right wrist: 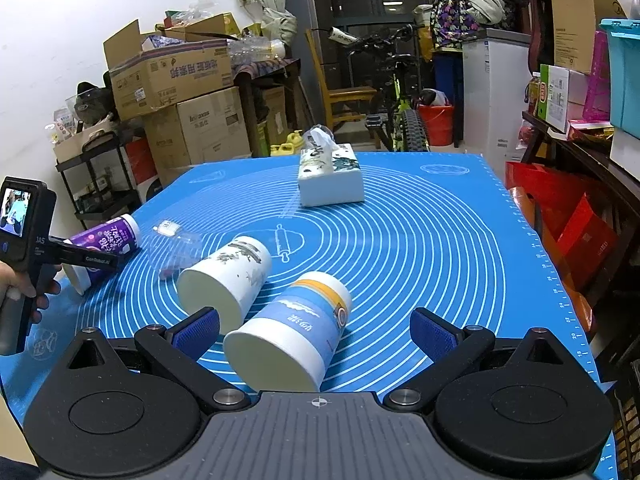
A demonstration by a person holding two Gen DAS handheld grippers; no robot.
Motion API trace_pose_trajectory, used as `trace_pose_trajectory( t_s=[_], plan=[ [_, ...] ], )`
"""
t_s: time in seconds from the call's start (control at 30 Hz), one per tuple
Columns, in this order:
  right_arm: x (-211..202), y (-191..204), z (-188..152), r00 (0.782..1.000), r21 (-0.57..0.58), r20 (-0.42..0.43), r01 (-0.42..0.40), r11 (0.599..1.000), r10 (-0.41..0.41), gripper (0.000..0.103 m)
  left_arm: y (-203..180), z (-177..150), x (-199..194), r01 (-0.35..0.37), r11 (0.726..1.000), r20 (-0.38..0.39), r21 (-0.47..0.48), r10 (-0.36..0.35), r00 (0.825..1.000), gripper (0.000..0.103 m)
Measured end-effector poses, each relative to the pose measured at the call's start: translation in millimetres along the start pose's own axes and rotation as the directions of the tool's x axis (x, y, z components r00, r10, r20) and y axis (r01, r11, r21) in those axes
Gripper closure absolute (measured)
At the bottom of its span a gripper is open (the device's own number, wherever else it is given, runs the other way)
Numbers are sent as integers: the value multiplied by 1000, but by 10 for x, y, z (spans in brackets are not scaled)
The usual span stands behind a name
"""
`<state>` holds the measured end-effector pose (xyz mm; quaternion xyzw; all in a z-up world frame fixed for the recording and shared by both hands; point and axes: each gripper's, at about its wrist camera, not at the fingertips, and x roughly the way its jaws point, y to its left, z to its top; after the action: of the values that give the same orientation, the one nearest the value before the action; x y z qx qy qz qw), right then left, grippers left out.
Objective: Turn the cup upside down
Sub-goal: 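Reach the left tool to the purple cup and close around it, then lift the purple cup with the left tool toward the right tool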
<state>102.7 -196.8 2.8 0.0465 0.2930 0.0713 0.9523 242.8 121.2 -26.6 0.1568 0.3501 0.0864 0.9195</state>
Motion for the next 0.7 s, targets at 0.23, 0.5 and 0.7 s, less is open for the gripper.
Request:
trace_pose_trajectory(
  t_s=[0.23,0.5,0.7],
  plan=[
    [-34,16,1,1000,-6,2,0,1000,0,3,36,0,-78,14,999,-5,-32,-14,1000,27],
    [-85,4,-3,1000,-9,7,0,1000,0,3,-141,-157,-714,150,986,16,-66,-150,989,29],
    [-228,-27,-50,1000,-1,13,-2,1000,2,3,-467,-372,-1316,257,964,53,-71,-254,966,29]
  ],
)
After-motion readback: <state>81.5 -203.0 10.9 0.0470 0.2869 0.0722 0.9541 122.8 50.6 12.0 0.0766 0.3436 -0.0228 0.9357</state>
